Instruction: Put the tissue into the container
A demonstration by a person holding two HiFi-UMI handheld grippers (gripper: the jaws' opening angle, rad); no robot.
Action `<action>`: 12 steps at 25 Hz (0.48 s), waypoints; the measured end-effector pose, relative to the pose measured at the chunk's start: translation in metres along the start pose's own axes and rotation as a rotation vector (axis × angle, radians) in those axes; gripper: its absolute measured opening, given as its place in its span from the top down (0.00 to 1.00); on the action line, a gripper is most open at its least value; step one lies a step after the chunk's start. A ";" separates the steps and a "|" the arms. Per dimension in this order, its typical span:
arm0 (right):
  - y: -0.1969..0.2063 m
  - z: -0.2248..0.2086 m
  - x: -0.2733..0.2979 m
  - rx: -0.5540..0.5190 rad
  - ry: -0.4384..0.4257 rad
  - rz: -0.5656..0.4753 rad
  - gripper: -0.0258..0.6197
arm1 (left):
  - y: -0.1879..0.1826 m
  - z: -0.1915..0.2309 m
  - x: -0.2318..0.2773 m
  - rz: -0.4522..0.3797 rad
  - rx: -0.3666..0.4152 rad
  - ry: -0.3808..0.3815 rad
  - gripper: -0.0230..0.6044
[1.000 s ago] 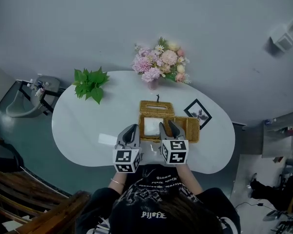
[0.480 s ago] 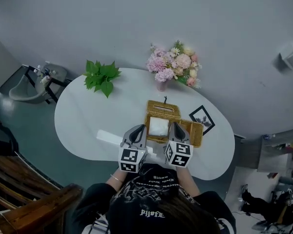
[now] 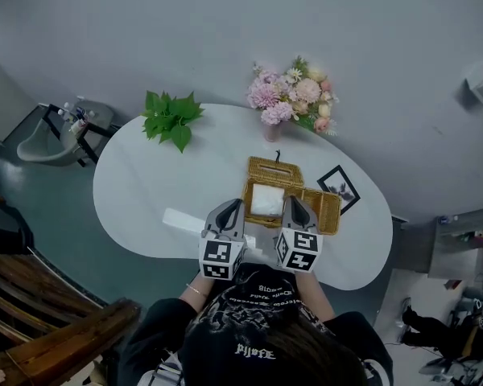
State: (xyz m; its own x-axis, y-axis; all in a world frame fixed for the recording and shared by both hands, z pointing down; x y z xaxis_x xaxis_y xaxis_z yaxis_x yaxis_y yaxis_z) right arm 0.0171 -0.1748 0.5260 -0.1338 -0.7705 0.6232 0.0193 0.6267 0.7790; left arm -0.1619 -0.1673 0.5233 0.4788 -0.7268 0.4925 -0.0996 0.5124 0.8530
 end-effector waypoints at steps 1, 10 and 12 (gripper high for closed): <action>0.001 0.000 0.000 0.004 -0.001 0.002 0.92 | -0.001 0.001 -0.001 -0.004 0.000 -0.003 0.92; -0.002 0.005 0.000 -0.032 0.008 0.002 0.92 | -0.003 0.008 -0.002 -0.016 -0.008 -0.009 0.92; -0.003 0.004 0.002 -0.028 0.002 0.006 0.92 | -0.005 0.009 0.000 -0.020 -0.009 -0.010 0.92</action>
State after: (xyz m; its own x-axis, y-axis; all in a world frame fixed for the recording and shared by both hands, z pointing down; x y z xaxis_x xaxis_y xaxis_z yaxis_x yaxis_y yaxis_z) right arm 0.0127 -0.1778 0.5244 -0.1314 -0.7672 0.6279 0.0483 0.6276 0.7770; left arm -0.1690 -0.1737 0.5211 0.4720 -0.7415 0.4769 -0.0823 0.5015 0.8612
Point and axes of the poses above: the fingertips, and each gripper's own axes: x forward along the fingers, z to its left, y out of its underside, the point moved 7 cm from there along -x, backward along the fingers, and after that the axes turned 12 degrees about z, right-handed, at the moved point
